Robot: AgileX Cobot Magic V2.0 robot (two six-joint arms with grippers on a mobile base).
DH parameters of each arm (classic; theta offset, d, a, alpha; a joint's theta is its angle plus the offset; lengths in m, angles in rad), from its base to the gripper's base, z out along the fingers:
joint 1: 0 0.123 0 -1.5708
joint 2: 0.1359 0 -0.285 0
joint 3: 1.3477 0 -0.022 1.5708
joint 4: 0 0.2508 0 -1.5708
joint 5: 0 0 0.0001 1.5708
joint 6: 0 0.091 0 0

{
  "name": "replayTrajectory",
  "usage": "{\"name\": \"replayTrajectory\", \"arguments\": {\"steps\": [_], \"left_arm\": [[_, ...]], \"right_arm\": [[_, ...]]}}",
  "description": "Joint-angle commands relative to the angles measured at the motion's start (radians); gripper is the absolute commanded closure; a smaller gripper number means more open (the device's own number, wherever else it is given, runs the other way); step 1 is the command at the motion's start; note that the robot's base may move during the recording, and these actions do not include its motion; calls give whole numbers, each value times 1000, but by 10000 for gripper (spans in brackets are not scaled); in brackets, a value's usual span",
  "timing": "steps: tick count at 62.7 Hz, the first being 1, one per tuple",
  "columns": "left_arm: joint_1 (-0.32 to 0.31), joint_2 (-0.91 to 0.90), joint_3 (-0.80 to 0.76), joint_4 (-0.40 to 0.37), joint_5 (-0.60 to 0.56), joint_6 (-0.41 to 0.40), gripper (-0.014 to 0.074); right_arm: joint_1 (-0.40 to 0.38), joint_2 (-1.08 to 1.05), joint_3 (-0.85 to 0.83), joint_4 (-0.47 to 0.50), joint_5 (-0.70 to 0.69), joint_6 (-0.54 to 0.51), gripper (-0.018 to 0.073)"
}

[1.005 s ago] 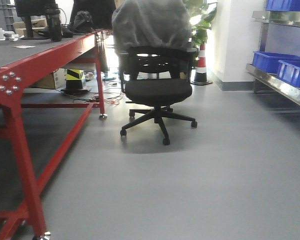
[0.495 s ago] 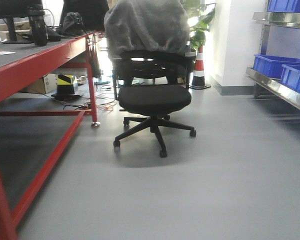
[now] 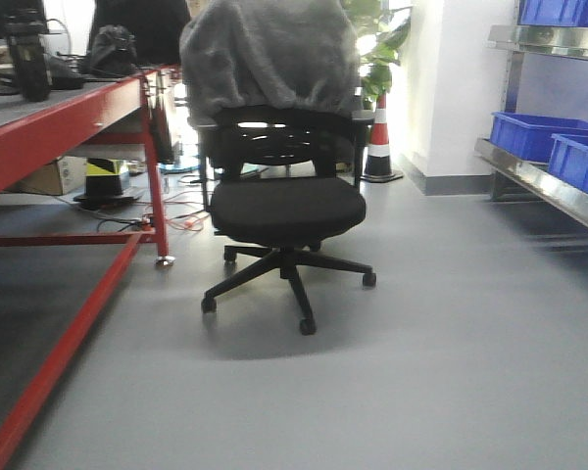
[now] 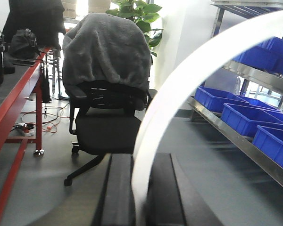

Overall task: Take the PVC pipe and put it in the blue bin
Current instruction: 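Drive the base away from the table toward the shelf of blue bins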

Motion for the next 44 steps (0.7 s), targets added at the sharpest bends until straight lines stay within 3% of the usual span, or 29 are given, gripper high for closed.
{"name": "replayTrajectory", "arguments": {"steps": [1,44], "left_arm": [[-8,-2,-1,0,-28,-7,707],[-8,-2,-1,0,-28,-7,707]], "right_arm": [[1,-5,-2,-1,-25,-4,728],[1,-5,-2,-1,-25,-4,728]]}}
